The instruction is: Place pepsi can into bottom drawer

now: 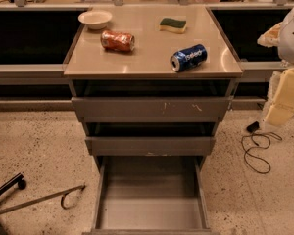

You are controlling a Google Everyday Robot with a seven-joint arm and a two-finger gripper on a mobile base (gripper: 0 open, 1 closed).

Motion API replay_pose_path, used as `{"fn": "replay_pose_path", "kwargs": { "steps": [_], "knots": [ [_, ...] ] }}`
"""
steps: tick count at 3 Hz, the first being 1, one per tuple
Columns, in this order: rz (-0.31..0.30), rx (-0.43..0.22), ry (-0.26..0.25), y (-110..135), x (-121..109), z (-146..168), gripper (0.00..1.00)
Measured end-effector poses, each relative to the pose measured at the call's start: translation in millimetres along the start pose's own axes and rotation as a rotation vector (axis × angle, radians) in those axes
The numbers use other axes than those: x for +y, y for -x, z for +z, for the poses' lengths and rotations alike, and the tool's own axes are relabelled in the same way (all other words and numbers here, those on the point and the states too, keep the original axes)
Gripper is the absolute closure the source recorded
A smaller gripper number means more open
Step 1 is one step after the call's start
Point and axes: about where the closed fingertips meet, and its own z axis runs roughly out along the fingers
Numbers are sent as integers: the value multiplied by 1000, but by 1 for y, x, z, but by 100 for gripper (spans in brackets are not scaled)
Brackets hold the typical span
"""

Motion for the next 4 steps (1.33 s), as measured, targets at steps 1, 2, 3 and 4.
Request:
{"fn": "replay_pose_path", "kwargs": {
  "steps": [1,2,3,4],
  "knots": [
    [0,0,0,0,0,0,0],
    [-26,-6,-52,6,-24,6,0],
    [-51,-56,-114,25,-79,24,0],
    [-66,-102,-137,44,-130,49,0]
  ]
}}
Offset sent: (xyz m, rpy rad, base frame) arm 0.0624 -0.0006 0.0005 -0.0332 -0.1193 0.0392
